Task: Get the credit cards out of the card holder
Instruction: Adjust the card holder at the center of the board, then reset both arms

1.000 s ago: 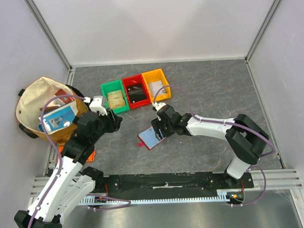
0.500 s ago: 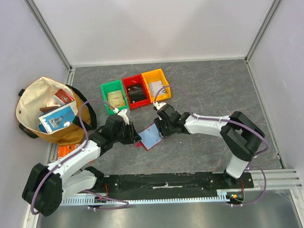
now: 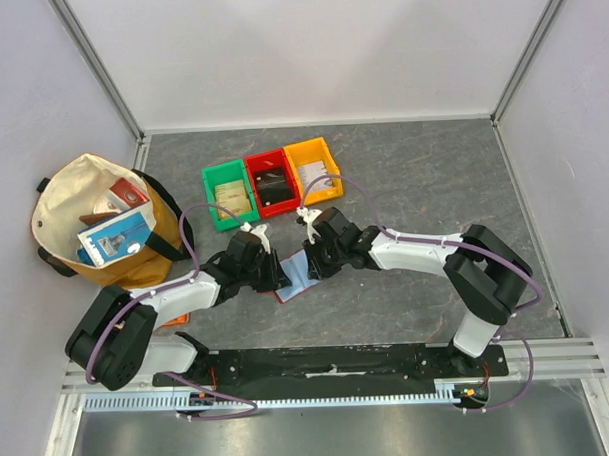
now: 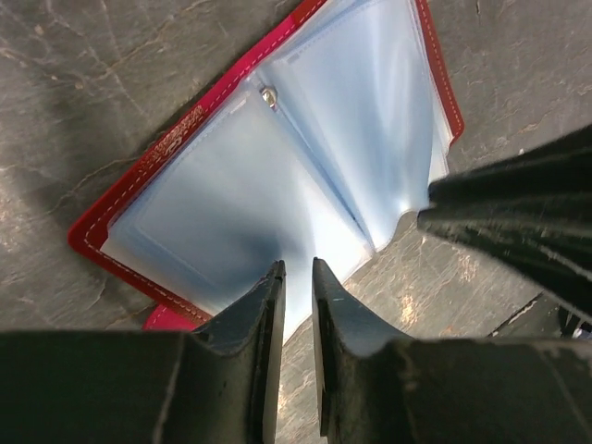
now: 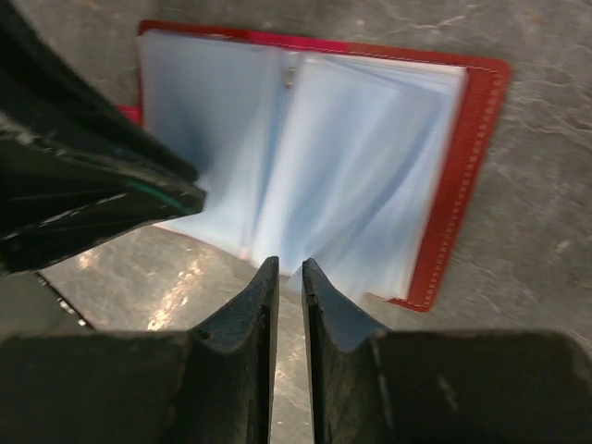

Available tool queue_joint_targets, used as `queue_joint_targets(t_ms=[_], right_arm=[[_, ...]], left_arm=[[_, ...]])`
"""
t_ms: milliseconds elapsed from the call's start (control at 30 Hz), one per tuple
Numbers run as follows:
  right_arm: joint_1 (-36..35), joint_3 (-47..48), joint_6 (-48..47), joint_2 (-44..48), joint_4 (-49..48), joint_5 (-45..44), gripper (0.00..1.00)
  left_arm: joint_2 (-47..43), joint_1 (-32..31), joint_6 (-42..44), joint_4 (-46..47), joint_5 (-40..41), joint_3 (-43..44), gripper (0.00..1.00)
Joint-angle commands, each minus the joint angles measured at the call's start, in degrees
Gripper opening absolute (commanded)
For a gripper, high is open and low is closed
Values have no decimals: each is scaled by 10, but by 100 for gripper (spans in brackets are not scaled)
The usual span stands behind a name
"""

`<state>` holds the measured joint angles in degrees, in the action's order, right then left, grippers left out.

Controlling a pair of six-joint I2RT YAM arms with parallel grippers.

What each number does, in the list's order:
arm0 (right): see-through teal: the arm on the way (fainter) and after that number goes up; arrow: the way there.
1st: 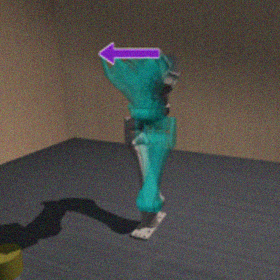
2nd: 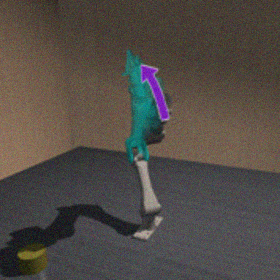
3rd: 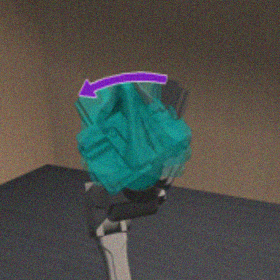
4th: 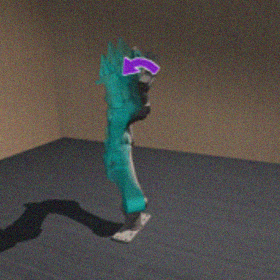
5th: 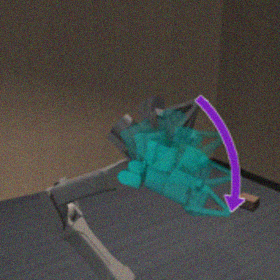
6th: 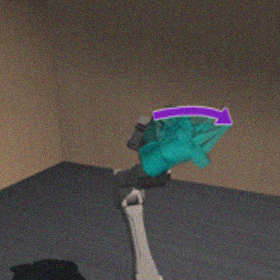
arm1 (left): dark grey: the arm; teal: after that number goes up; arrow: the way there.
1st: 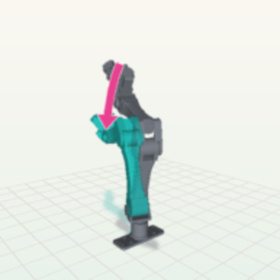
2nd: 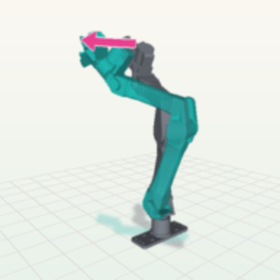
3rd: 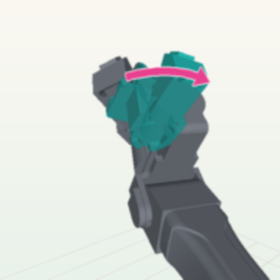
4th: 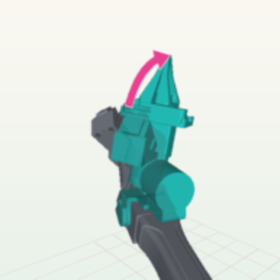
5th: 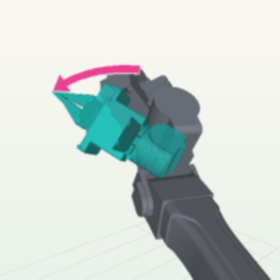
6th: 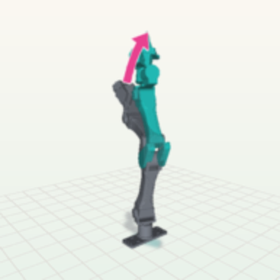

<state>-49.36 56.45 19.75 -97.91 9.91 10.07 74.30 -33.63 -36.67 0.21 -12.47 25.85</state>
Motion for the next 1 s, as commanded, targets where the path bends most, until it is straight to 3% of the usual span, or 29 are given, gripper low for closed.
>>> queue_joint_targets(t_ms=[0, 267, 367, 467, 667, 700, 833, 967], right_arm=[[-14, 24, 1, 4, -35, 50, 21], [-31, 41, -13, 14, -31, 59, 22], [-28, 34, -21, 29, -12, -3, 32], [8, 6, -8, 61, -5, -40, 48], [164, -66, 18, 182, 10, -70, 81], [192, -74, 19, 204, 19, -79, 85], [287, -92, 16, 311, 56, -137, 98], [335, -103, 3, 421, 85, -221, 98]], left_arm=[[15, -3, -14, 21, 16, -13, 24], [-52, -2, -10, -24, 61, -12, 23], [-80, -2, -3, -56, 89, 3, 27], [-114, 7, 12, -99, 117, 29, 37], [-214, 69, 33, -186, 143, 81, 68], [-237, 80, 38, -207, 145, 93, 69], [-325, 95, 74, -287, 234, 159, 82], [-403, 94, 108, -341, 356, 212, 92]])
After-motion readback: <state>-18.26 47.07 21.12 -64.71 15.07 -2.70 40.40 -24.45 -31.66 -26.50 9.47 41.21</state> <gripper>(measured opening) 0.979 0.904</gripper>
